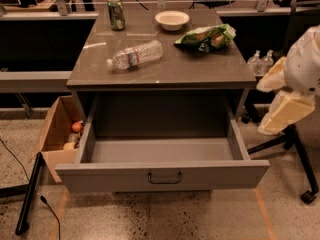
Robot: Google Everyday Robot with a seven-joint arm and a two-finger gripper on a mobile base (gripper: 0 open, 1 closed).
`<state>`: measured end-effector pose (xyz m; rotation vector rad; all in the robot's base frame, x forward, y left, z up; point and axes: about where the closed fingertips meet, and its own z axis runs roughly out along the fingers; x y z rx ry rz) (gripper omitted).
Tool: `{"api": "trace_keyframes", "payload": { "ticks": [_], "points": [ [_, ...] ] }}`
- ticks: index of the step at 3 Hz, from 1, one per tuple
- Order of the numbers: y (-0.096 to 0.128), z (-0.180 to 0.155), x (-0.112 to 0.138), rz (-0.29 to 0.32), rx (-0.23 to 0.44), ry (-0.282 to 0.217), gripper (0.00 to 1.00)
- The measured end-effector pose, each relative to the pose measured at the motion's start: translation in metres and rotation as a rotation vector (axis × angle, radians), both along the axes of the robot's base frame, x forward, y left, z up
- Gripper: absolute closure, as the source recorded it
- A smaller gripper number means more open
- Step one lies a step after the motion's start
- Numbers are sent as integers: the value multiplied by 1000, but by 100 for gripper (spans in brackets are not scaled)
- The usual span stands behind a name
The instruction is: Close top drawer
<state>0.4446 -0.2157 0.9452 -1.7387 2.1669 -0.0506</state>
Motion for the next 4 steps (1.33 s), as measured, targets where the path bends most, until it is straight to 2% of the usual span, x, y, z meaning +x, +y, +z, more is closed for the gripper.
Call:
{"api": "trace_keyframes", "payload": {
  "ticks": [2, 3, 4],
  "points": [
    [1, -109, 10, 138, 93, -18, 85],
    [-1, -150, 4, 187, 122, -10, 100],
    [-1, -184, -4, 199, 161, -18, 100]
  ]
}}
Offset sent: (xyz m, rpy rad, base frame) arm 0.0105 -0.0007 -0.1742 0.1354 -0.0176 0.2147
